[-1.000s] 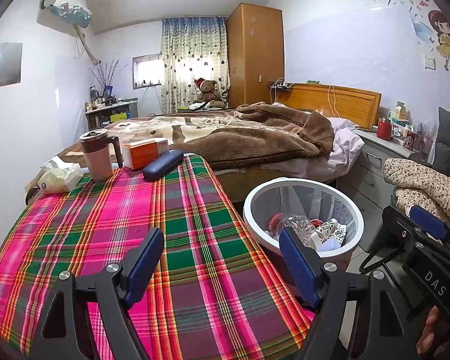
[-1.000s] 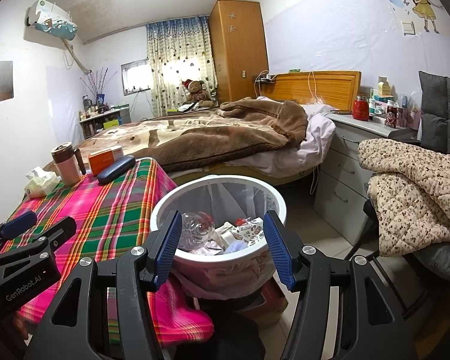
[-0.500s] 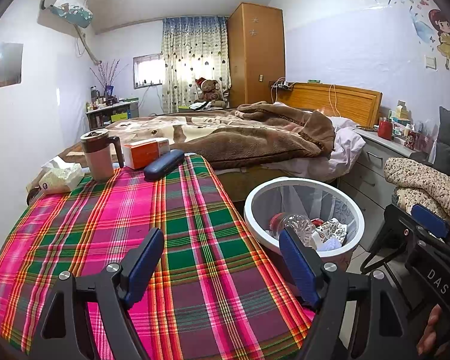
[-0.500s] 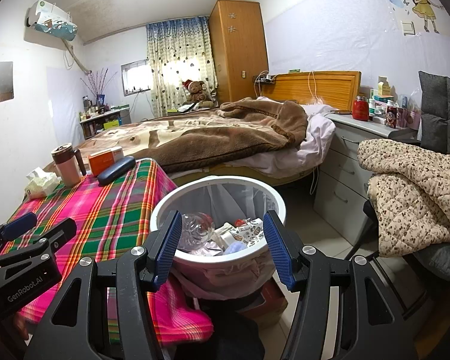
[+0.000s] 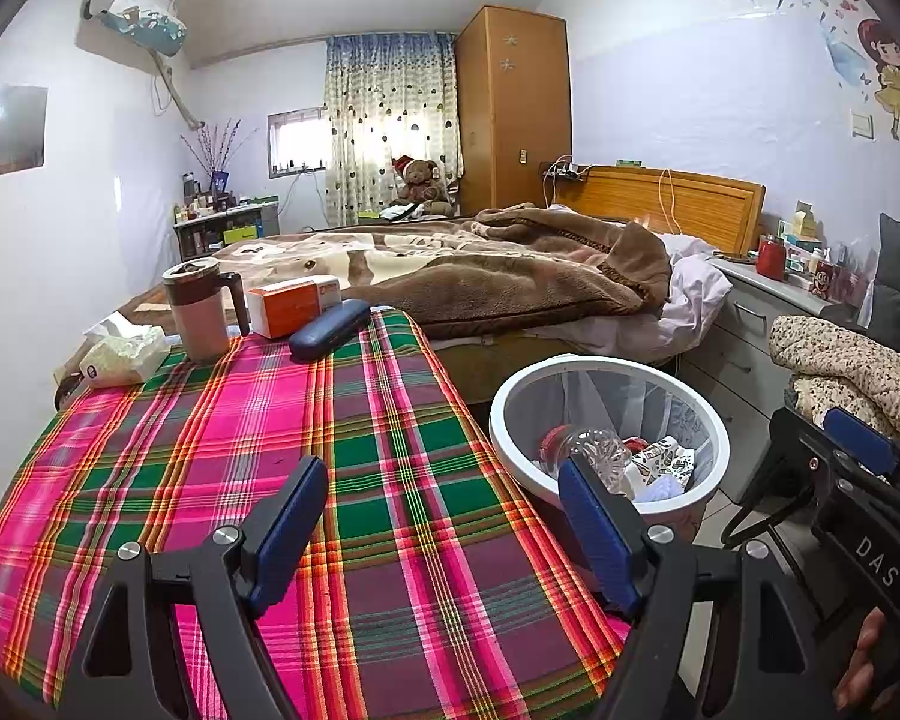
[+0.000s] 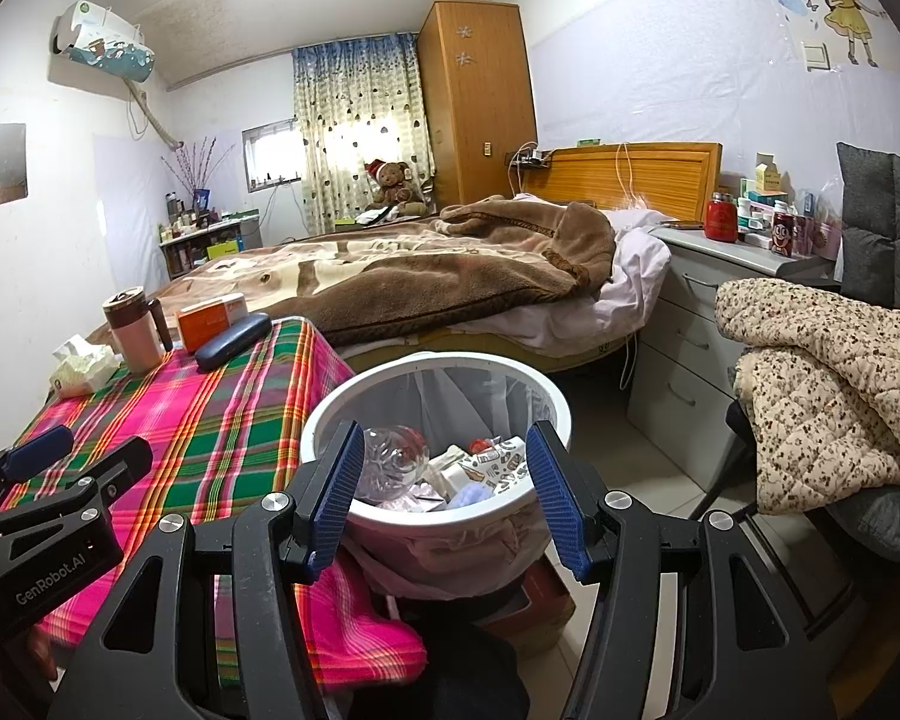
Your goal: Collect trash
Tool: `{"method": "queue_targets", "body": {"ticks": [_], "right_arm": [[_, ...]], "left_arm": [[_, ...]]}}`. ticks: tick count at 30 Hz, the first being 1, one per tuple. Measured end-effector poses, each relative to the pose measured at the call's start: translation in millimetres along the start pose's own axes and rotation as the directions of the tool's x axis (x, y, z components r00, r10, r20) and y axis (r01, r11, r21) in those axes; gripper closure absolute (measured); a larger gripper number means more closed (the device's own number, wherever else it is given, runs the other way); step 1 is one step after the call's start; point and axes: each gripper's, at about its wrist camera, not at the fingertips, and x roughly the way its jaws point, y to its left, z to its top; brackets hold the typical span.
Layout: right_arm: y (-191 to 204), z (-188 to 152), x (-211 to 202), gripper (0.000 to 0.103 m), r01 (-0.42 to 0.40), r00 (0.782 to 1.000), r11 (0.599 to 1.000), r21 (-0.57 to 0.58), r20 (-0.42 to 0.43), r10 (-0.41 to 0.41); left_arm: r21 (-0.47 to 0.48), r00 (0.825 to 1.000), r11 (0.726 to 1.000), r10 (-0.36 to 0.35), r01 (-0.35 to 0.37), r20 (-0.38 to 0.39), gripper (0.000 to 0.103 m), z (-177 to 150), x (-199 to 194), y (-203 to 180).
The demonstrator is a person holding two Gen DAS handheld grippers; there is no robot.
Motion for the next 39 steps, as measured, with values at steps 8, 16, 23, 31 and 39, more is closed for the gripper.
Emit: {"method": "queue_targets", "body": {"ticks": [8, 16, 23, 31, 39], "right_arm": [[0.0, -0.2, -0.5, 0.045, 0.001, 1.0, 1.0, -0.001, 0.001, -0.001], [0.0, 0.2, -0.8, 0.045, 0.0, 1.0, 1.0, -0.001, 0.001, 0.0], [0.3, 0.1, -0.8, 0.045, 0.0, 1.0, 1.0, -0.002, 0.0, 0.0], [0.4, 0.0, -0.5, 0.045, 0.0, 1.0, 1.0, -0.002, 0.0, 0.0], [0.5, 0.3, -1.1, 0.045, 0.001, 1.0, 1.0, -0.001, -0.001, -0.001]], "left_arm": [[-0.003, 1.0, 1.0, 0.0, 0.0, -0.001, 0.024, 0.2, -0.2, 0.9], [-0.005, 1.0, 1.0, 0.002, -0.002, -0.002, 0.024, -0.3, -0.2, 1.3], [-0.003, 1.0, 1.0, -0.001, 0.001, -0.003, 0.024, -1.1, -0.4, 2.1], [-0.005, 1.0, 1.0, -0.008, 0.008, -0.004, 0.024, -1.6, -1.5, 2.1], [-0.006, 1.0, 1.0, -0.008, 0.008, -0.005, 0.024, -2.3, -1.1, 0.6]]}}
